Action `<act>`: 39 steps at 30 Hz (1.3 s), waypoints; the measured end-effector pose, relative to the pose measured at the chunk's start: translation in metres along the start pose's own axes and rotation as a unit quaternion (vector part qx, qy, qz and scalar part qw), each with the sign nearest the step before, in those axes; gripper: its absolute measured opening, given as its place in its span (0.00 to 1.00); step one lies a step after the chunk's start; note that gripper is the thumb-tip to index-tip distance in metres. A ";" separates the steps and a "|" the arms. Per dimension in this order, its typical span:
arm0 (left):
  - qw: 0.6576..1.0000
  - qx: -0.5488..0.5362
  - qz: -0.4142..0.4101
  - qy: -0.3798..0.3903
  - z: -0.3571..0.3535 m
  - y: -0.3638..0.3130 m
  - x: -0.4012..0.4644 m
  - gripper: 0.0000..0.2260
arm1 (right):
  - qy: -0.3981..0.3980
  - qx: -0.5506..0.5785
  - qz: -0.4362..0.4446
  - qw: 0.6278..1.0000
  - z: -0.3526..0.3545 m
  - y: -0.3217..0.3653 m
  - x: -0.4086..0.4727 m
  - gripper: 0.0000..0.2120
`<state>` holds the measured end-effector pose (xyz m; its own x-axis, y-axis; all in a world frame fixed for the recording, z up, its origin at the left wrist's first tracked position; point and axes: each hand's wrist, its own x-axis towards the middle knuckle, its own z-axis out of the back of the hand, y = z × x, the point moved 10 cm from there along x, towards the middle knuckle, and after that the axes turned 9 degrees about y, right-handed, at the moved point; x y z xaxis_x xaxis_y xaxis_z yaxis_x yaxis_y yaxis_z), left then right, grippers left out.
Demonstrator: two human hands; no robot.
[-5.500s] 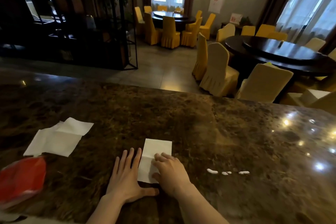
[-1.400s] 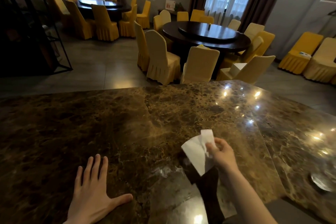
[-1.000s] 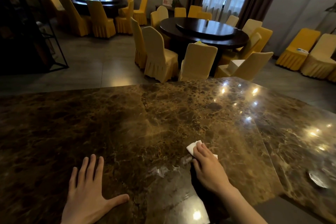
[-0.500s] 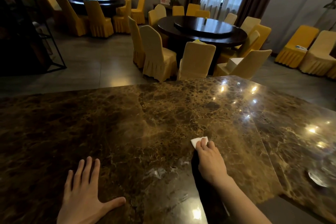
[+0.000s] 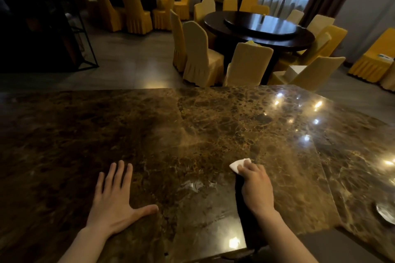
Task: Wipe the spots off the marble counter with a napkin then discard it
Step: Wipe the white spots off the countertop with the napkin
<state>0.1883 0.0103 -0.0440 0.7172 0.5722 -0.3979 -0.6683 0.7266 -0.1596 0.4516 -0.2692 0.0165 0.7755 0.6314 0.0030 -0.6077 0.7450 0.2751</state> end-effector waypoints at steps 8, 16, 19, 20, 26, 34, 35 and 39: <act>0.999 -0.006 0.010 -0.049 0.003 -0.009 -0.003 0.63 | 0.025 0.053 0.119 0.991 -0.033 0.069 -0.044 0.22; 0.998 0.002 -0.002 -0.058 -0.008 -0.022 0.003 0.59 | -0.044 0.048 -0.039 0.997 -0.006 0.023 -0.007 0.19; 0.999 0.007 -0.006 -0.053 -0.011 -0.022 0.005 0.60 | -0.028 0.063 0.046 0.997 -0.022 0.063 -0.022 0.21; 0.999 0.007 -0.009 -0.052 -0.012 -0.022 0.005 0.61 | -0.013 0.065 0.080 0.995 -0.029 0.072 -0.032 0.23; 0.999 0.004 -0.013 -0.051 -0.012 -0.022 0.005 0.63 | -0.023 0.045 0.031 0.998 -0.003 0.028 -0.015 0.16; 0.998 -0.013 -0.016 -0.054 -0.010 -0.021 0.005 0.64 | 0.001 0.042 0.128 0.991 -0.029 0.055 -0.057 0.26; 0.999 -0.012 -0.014 -0.048 -0.011 -0.021 0.006 0.64 | -0.001 0.044 0.146 0.988 -0.023 0.050 -0.057 0.25; 0.999 -0.002 -0.011 -0.034 -0.011 -0.023 0.003 0.64 | -0.034 0.046 -0.012 0.998 0.008 0.004 -0.003 0.12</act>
<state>0.2039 -0.0090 -0.0520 0.7428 0.5809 -0.3330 -0.6534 0.7373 -0.1714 0.4479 -0.2694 0.0251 0.8009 0.5959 0.0592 -0.5734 0.7346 0.3628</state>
